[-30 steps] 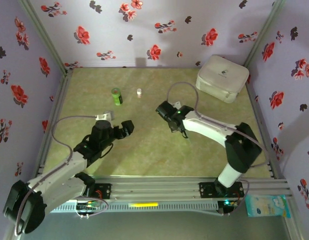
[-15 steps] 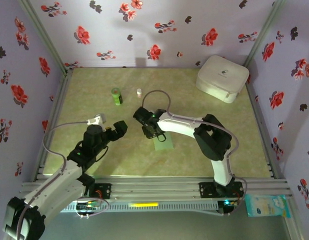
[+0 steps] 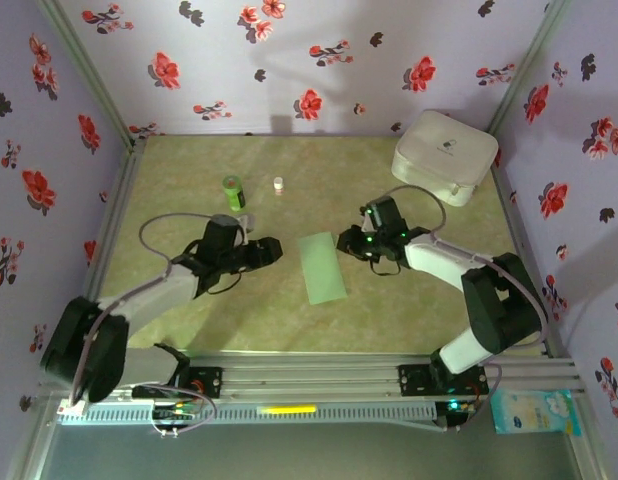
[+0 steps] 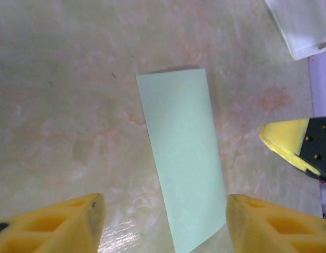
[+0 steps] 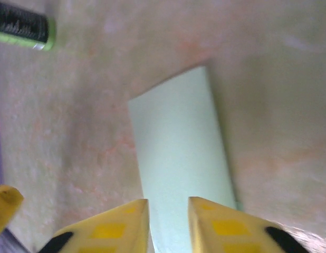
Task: Fold a paper plane with a square sheet of paper (pick it up from the middle)
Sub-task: Turn over the paper at the center of the table, then fold the paper at the center of the table.
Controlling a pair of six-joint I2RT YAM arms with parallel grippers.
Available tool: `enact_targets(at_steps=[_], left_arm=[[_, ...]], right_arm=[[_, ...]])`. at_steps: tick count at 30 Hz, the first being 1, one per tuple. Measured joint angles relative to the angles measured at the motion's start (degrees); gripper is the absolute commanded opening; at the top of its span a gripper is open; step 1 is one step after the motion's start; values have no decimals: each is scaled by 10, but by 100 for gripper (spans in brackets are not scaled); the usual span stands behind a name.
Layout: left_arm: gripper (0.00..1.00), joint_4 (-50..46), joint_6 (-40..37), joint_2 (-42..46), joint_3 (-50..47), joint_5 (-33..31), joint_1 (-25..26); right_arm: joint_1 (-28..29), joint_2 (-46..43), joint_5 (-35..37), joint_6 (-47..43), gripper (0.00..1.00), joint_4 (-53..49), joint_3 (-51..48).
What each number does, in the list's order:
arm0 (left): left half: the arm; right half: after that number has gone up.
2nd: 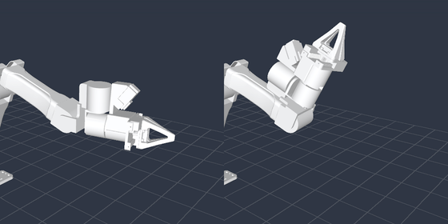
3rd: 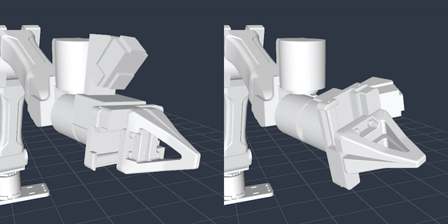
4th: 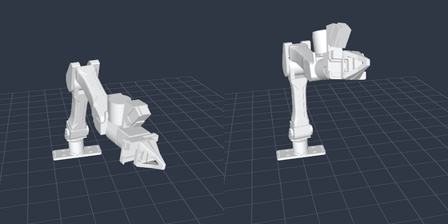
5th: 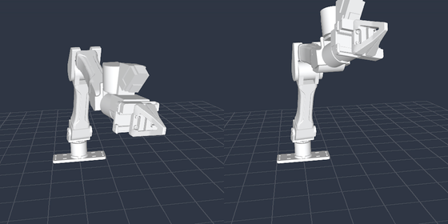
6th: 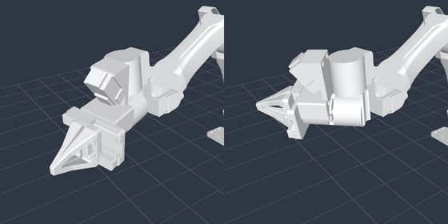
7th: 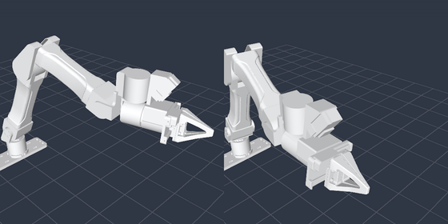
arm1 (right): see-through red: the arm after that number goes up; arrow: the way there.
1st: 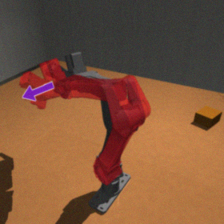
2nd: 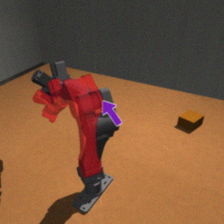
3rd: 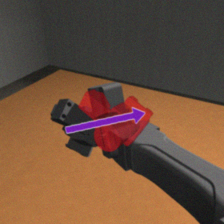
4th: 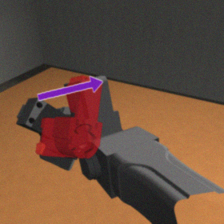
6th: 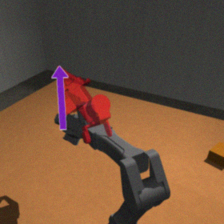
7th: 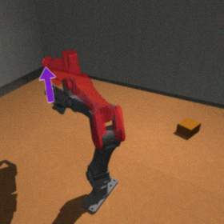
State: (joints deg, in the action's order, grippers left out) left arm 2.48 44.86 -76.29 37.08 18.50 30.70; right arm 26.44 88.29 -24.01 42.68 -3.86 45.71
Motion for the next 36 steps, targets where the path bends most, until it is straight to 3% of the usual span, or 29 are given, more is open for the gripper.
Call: enact_targets(at_steps=[3,11,22,36], left_arm=[[48,-6,13,-57,27,12,11],[41,-14,34,-146,83,25,50],[40,-17,59,-196,110,28,61],[35,-15,90,-237,125,46,62]], right_arm=[[-7,5,-36,7,11,10,-21],[-7,59,-94,24,9,67,-22],[-7,118,-110,26,9,99,-37],[-12,113,-122,112,10,245,-106]])
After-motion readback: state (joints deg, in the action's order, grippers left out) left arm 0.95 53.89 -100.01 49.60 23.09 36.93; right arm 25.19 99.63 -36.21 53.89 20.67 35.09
